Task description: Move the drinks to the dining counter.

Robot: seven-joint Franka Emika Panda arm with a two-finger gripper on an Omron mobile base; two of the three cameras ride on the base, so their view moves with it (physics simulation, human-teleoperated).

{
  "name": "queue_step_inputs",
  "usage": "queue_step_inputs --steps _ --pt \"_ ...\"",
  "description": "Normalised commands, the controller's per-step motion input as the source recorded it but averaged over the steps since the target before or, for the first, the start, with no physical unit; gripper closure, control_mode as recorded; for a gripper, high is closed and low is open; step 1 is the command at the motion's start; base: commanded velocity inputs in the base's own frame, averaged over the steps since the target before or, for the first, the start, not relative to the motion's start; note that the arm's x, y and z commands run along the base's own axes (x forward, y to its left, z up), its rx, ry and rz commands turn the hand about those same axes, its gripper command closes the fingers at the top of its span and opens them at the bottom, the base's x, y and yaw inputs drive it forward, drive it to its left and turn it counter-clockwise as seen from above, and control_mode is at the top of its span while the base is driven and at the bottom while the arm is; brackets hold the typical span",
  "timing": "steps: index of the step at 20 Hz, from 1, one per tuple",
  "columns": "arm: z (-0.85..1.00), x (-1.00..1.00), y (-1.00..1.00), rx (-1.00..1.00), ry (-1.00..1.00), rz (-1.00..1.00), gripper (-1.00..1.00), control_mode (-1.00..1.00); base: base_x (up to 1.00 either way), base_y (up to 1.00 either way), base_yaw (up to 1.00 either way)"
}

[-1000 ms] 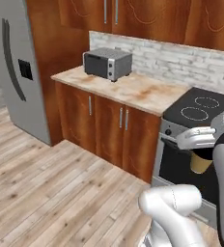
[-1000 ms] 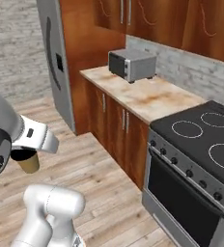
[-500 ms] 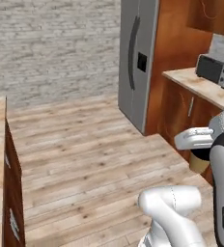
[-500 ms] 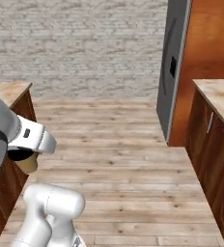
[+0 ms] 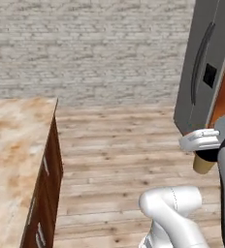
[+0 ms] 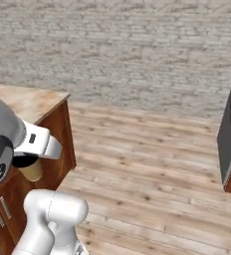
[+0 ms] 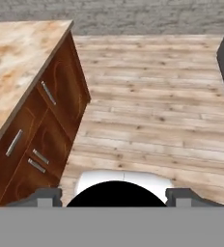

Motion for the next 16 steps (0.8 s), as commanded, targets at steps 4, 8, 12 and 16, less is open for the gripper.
queue_step_inputs --steps 4,8,12,16 --pt "0.0 0.0 0.0 0.0 0.0 0.0 1.0 1.0 1.0 0.45 0.28" --pt "0.0 0.0 0.0 0.0 0.0 0.0 1.0 1.0 0.95 0.32 0.61" --pt "0.0 0.0 0.0 0.0 0.0 0.0 1.0 1.0 0.85 0.02 0.77" --pt "0.0 0.0 0.0 0.0 0.0 0.0 1.0 1.0 0.76 0.01 0.74"
